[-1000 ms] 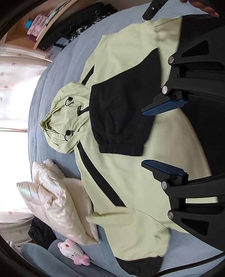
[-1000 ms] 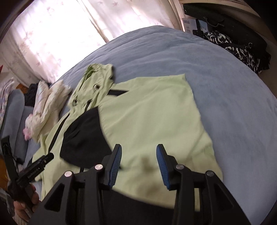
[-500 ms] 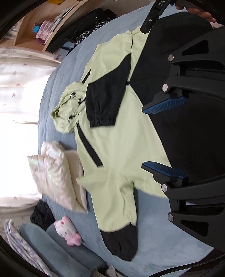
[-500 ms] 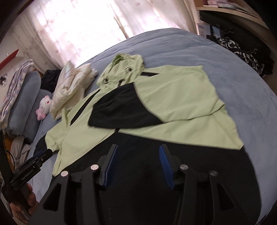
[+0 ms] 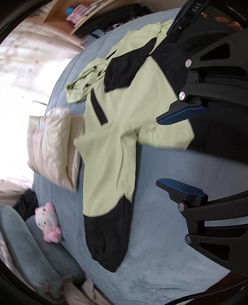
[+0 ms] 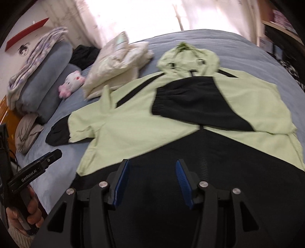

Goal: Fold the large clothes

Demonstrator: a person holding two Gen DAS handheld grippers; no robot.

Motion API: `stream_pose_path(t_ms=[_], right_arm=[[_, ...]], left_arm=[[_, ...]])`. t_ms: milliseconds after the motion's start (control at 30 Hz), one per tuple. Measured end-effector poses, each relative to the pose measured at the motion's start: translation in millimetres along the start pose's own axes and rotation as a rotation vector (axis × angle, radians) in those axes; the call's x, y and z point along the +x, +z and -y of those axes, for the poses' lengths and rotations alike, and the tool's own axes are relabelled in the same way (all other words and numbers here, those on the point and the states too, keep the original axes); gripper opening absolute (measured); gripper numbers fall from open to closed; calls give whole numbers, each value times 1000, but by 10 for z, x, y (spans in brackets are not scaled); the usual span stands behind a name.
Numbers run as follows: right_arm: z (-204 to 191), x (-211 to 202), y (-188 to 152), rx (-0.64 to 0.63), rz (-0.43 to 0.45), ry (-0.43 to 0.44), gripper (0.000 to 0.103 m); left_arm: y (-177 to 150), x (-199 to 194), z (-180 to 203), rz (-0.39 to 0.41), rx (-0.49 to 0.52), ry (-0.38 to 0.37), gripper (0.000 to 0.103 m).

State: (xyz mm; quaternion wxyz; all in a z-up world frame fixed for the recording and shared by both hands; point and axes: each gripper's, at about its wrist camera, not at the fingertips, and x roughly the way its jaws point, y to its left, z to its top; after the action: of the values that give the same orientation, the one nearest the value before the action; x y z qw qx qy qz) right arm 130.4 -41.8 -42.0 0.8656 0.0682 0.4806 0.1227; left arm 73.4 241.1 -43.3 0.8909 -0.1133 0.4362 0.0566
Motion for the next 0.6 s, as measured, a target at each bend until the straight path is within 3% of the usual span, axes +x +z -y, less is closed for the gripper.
stream_pose_path(t_ms=[100,300,600], right_arm=[[-249,148,55,-40,-6,8,80],[-744,408,256,-139,27,-8,80],[-1366,899,563,-251,45,10,80]], left_arm=[[52,85,-326,-11,-58,-31,57],[173,309,-912,-29,-155,-81,57],[435,873,-1857,-69,-377,-169,57]])
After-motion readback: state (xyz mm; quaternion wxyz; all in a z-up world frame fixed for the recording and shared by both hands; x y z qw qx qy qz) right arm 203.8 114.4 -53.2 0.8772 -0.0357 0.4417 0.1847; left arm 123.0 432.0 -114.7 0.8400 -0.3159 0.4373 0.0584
